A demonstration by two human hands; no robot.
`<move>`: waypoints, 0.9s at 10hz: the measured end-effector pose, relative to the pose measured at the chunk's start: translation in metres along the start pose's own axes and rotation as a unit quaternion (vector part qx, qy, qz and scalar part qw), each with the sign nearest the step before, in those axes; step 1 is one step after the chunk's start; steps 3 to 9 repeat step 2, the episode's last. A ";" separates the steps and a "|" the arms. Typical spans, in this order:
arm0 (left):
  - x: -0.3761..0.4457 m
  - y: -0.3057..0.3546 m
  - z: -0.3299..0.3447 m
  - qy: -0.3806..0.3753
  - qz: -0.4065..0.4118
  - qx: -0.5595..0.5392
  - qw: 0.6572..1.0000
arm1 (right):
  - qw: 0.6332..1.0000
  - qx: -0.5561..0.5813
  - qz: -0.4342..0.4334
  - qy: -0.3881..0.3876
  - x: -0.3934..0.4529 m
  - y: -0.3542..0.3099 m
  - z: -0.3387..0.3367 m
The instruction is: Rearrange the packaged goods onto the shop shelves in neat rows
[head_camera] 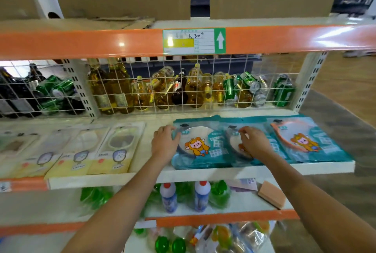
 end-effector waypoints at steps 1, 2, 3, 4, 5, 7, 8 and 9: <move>-0.018 0.016 -0.023 0.034 0.070 -0.055 0.995 | 0.998 0.022 -0.054 0.019 -0.017 -0.012 -0.016; -0.047 0.032 -0.049 0.062 0.133 -0.109 0.983 | 0.993 0.038 -0.094 0.065 -0.047 -0.024 -0.042; -0.047 0.032 -0.049 0.062 0.133 -0.109 0.983 | 0.993 0.038 -0.094 0.065 -0.047 -0.024 -0.042; -0.047 0.032 -0.049 0.062 0.133 -0.109 0.983 | 0.993 0.038 -0.094 0.065 -0.047 -0.024 -0.042; -0.047 0.032 -0.049 0.062 0.133 -0.109 0.983 | 0.993 0.038 -0.094 0.065 -0.047 -0.024 -0.042; -0.047 0.032 -0.049 0.062 0.133 -0.109 0.983 | 0.993 0.038 -0.094 0.065 -0.047 -0.024 -0.042; -0.047 0.032 -0.049 0.062 0.133 -0.109 0.983 | 0.993 0.038 -0.094 0.065 -0.047 -0.024 -0.042; -0.047 0.032 -0.049 0.062 0.133 -0.109 0.983 | 0.993 0.038 -0.094 0.065 -0.047 -0.024 -0.042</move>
Point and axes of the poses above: each hand's wrist, its own x-axis towards the middle knuckle, its own z-axis out of the palm, y = z × x, the point moved 7 cm from there along x, towards the middle knuckle, and after that the axes turned 14 degrees about -y, right-handed, at the moved point
